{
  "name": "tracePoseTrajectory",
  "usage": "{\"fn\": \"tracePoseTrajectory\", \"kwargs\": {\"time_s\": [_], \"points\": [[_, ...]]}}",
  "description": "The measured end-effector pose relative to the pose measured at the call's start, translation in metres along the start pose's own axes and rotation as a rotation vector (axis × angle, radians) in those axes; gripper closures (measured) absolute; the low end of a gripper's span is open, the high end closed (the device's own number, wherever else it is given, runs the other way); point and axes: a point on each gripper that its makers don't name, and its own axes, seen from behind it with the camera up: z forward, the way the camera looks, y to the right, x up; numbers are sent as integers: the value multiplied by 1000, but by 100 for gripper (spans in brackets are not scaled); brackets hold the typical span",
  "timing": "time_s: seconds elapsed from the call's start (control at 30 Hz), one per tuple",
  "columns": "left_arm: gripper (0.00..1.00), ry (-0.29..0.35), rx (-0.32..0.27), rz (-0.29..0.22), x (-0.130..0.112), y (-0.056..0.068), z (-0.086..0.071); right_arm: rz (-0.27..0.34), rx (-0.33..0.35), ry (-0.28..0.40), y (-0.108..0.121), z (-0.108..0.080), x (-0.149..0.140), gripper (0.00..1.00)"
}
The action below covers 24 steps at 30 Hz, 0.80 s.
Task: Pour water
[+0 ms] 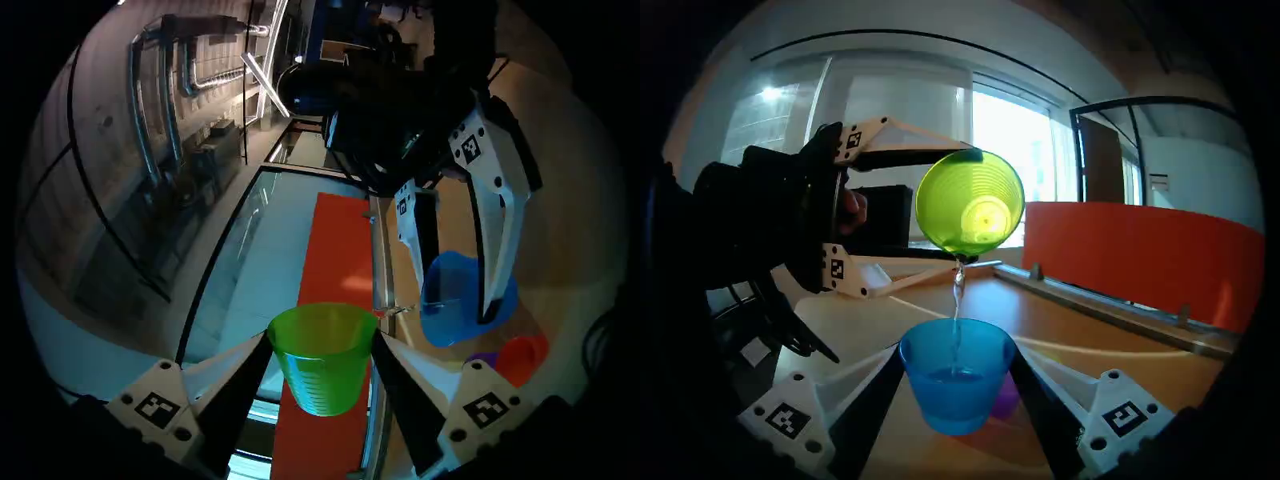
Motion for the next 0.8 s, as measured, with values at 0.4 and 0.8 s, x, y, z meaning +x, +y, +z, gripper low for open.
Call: {"fn": "tracePoseTrajectory", "kwargs": {"time_s": [0.4, 0.8], "points": [[13, 3, 1, 41, 2, 0, 0, -2, -1, 4, 0, -1, 2, 9], [13, 5, 5, 76, 3, -3, 1, -1, -2, 5, 1, -1, 2, 9]]}}
